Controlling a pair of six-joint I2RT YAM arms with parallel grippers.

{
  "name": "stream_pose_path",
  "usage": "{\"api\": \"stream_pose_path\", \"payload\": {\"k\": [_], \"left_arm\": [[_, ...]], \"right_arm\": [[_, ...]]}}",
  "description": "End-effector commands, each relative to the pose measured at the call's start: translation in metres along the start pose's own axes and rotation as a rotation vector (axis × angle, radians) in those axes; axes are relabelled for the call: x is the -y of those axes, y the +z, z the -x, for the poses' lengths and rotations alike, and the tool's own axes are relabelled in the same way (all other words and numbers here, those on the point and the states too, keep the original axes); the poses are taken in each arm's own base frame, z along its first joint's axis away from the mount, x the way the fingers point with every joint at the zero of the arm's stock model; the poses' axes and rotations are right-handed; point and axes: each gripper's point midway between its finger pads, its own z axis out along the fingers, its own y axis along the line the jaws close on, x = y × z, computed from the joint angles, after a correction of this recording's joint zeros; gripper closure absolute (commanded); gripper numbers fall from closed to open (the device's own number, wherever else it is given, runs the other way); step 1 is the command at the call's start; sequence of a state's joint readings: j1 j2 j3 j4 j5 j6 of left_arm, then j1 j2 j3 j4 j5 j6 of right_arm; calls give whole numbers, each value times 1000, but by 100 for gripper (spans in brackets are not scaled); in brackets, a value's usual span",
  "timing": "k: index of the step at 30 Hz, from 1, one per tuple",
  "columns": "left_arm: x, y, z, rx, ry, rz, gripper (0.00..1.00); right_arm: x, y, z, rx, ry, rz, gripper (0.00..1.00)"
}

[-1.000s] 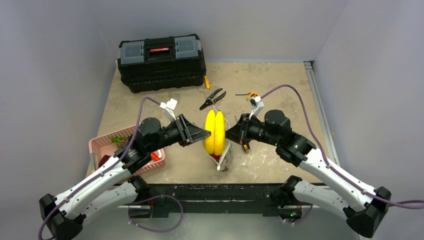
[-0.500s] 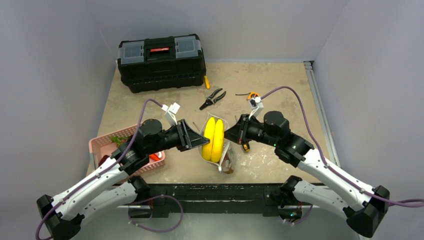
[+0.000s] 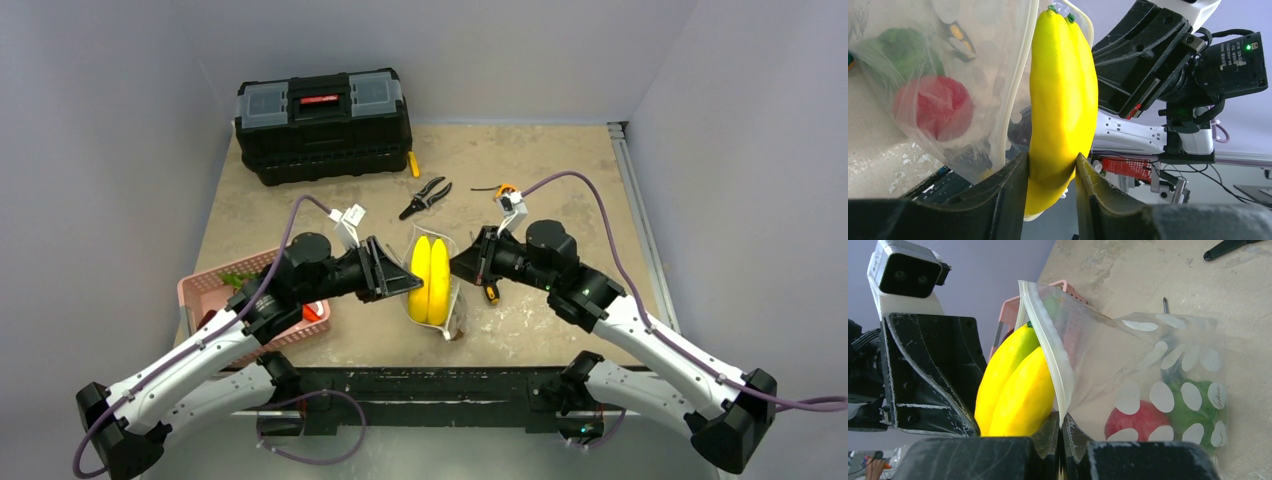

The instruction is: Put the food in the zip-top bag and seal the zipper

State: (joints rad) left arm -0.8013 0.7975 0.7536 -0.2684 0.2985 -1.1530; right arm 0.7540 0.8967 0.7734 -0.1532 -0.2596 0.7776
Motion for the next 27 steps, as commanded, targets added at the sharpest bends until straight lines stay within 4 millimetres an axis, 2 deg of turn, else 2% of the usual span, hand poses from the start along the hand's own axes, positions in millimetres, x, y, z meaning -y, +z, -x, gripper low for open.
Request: {"api": "stream_pose_path", "payload": {"k": [1,5,8,14,20,24,27], "left_arm": [[3,-1,2,17,-6,-8,57],[-1,-3,3,22,-3,22,44],[-4,-3,1,11,-4,41,40],[2,-13,4,18,35,53,40],[4,-33,10,54,110,95,40],[-3,-51,15,85,174,159,42],[-12,-53,12,73,183,191,42]], "right_arm": [[-23,-5,16,63,-31,79,100],[-20,-8,14,64,-34,67,100],[-19,-9,14,68,-36,67,100],[-19,-11,14,67,-37,65,100],[-17,-12,13,68,-35,61,100],[-18,-13,14,73,-35,60,100],[-18,-13,14,74,-36,61,100]]}}
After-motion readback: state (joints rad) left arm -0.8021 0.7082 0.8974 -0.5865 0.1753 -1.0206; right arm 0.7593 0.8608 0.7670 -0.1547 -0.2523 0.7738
